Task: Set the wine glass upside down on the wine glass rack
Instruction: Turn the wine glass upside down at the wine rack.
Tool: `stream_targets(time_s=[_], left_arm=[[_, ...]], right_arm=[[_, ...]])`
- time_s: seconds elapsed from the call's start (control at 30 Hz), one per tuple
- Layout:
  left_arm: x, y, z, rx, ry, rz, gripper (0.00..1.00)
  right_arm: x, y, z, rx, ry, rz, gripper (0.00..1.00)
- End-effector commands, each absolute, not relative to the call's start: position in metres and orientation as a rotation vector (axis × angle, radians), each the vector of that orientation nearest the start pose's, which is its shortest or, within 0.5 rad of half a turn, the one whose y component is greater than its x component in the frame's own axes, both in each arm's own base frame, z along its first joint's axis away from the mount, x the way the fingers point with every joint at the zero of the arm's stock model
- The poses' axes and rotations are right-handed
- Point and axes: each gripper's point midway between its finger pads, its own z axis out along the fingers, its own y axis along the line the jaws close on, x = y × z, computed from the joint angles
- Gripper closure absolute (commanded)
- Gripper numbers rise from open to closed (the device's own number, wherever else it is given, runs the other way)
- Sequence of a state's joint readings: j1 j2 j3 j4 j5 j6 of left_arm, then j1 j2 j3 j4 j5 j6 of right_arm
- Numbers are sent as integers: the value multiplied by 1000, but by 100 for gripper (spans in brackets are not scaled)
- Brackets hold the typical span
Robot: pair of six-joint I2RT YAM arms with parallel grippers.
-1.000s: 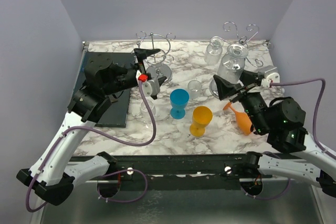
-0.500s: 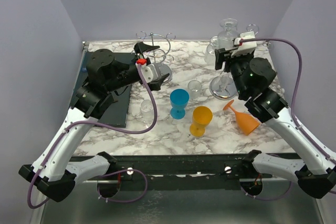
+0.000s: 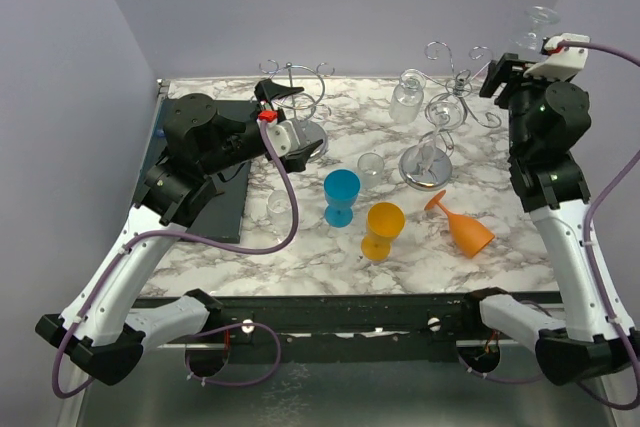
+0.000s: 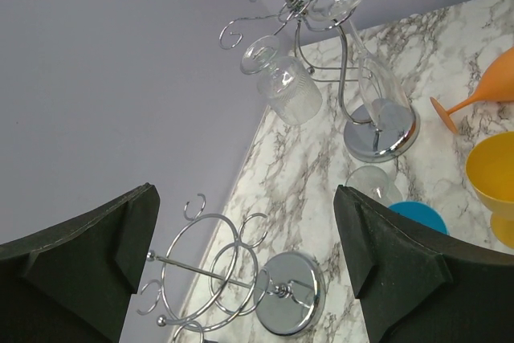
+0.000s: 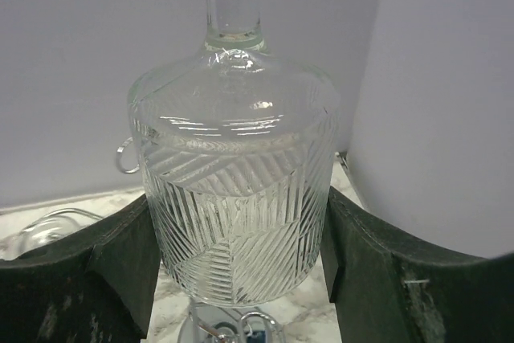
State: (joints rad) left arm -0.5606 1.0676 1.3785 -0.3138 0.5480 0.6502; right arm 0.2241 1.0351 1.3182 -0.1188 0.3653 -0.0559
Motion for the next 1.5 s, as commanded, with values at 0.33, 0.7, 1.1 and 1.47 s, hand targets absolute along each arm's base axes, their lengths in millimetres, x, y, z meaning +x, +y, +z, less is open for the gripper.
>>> stream_targets(time_s=[0.33, 0.7, 1.1, 1.47], left_arm=[[246, -240, 446, 1196, 1003, -379, 1], [244, -239, 445, 1202, 995, -380, 1], [247, -238, 432, 1226, 1001, -355, 1], [243, -240, 420, 1256, 992, -366, 1]], right_arm=[[317, -64, 389, 405, 1537, -115, 100], [292, -50, 326, 416, 1640, -44, 100], [309, -13, 295, 115, 1590, 65, 100], [322, -13, 298, 59, 1555, 41, 100]])
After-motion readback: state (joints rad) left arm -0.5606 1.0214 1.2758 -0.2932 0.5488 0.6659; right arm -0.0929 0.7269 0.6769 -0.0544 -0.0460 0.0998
